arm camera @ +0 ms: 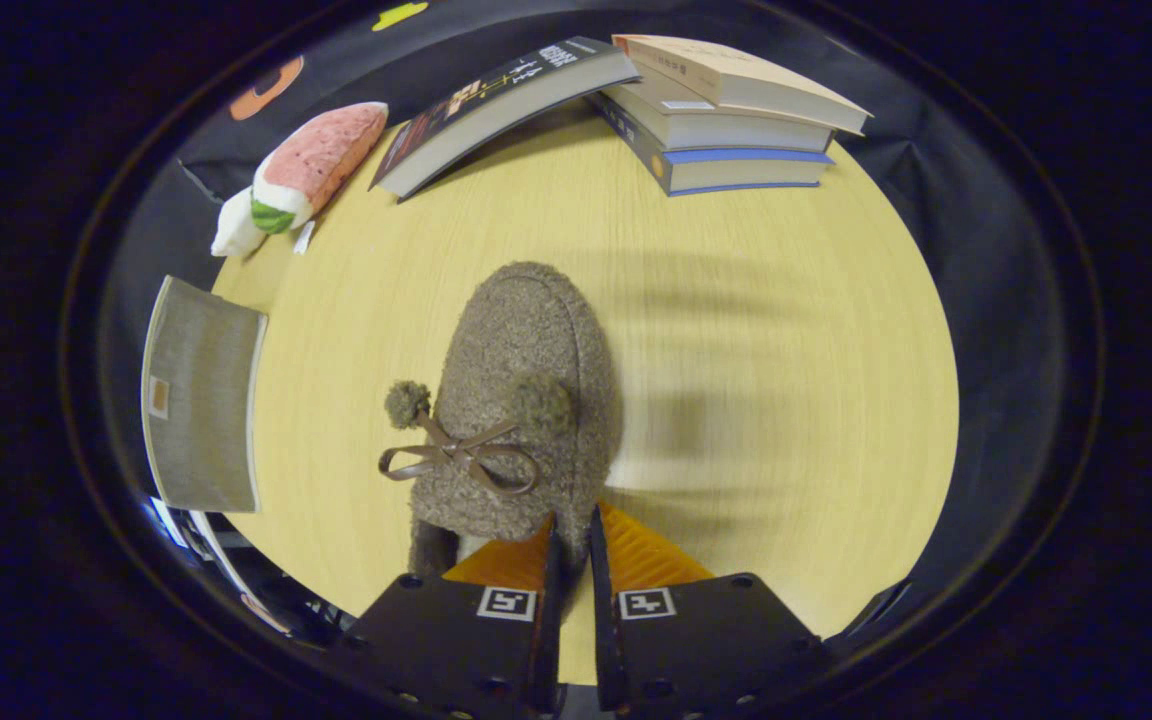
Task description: Open the storage box then place both shoes into the box .Put the left shoe in first, then the right shoe, with the right side of both shoes facing outward in a uniform manner.
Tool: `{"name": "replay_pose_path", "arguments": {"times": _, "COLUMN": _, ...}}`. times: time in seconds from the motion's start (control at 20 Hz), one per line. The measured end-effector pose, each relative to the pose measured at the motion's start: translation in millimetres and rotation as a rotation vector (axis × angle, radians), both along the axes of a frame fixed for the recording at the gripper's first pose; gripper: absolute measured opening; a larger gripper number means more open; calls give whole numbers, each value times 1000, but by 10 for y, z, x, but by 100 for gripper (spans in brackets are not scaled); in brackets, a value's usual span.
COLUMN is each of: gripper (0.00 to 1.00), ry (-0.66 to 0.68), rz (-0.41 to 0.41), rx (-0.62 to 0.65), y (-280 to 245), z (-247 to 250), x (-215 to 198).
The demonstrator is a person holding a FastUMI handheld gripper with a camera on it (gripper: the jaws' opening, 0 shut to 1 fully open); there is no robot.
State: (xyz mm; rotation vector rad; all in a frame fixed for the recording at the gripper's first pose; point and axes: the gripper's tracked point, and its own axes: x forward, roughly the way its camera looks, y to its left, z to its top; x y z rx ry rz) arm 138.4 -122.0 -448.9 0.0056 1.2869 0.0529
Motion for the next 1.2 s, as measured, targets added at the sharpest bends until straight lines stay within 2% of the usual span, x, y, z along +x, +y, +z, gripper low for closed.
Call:
{"name": "replay_pose_path", "arguments": {"times": 0.1, "gripper": 16, "ry": -10, "rz": -50, "rx": 34, "y": -31, "z": 5, "x": -33}}
{"name": "replay_pose_path", "arguments": {"times": 0.15, "gripper": 1, "ry": 13, "rz": -82, "rx": 41, "y": -50, "z": 4, "x": -79}}
{"name": "replay_pose_path", "arguments": {"times": 0.3, "gripper": 1, "ry": 36, "rz": -126, "rx": 67, "y": -86, "z": 66, "x": -241}}
{"name": "replay_pose_path", "arguments": {"times": 0.5, "gripper": 1, "ry": 17, "rz": -141, "rx": 113, "y": 7, "z": 376, "x": -396}}
{"name": "replay_pose_path", "arguments": {"times": 0.9, "gripper": 1, "ry": -44, "rz": -118, "rx": 107, "y": 624, "z": 1210, "x": -547}}
{"name": "replay_pose_path", "arguments": {"times": 1.2, "gripper": 1, "ry": -85, "rz": -56, "rx": 117, "y": 1574, "z": 1697, "x": -485}}
